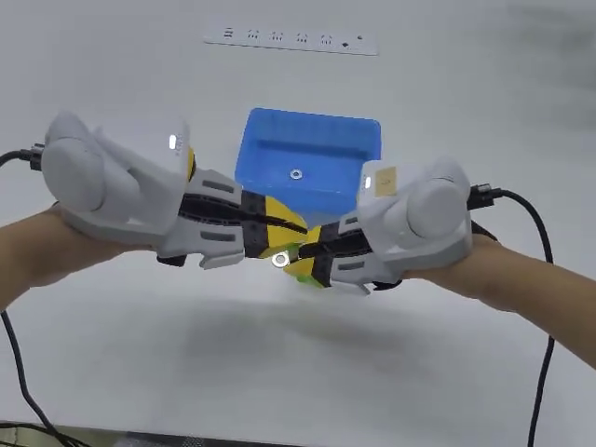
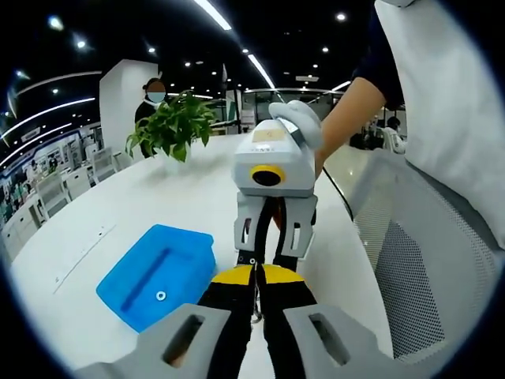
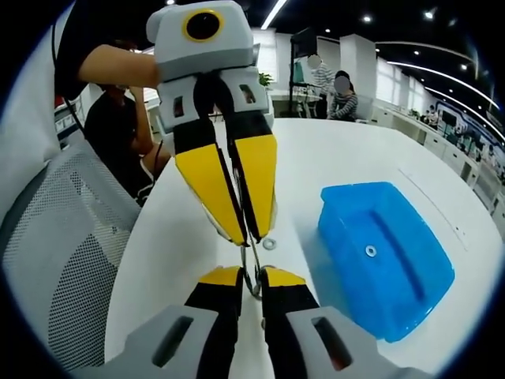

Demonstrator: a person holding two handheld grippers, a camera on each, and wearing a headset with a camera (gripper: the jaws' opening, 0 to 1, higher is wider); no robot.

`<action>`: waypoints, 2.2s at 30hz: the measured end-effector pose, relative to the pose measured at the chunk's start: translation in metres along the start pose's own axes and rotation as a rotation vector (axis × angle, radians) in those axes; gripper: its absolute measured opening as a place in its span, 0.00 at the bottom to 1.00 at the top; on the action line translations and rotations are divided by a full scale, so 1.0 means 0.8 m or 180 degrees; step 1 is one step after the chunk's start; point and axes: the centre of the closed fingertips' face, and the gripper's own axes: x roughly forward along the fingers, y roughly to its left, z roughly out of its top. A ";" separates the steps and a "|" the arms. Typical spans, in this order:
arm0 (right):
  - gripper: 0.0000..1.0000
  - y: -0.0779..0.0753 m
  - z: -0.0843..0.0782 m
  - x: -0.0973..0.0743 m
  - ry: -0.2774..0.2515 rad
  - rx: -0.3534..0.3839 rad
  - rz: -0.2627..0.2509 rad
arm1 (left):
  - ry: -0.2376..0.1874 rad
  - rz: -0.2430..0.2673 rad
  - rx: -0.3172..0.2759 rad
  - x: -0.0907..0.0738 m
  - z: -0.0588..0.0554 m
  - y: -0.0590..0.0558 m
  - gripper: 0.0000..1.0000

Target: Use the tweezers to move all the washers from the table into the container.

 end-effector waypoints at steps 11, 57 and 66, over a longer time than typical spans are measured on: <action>0.10 0.004 0.007 0.000 -0.0055 0.0062 0.0040 | -0.0008 -0.0034 -0.0073 -0.012 0.007 -0.013 0.21; 0.09 -0.147 0.075 -0.042 -0.0480 0.0036 -0.0623 | -0.0285 0.1218 -0.0937 -0.105 -0.022 -0.003 0.95; 0.09 -0.158 0.040 -0.008 -0.0322 0.0139 -0.0579 | -0.0202 0.1311 -0.1043 -0.119 -0.034 -0.004 0.95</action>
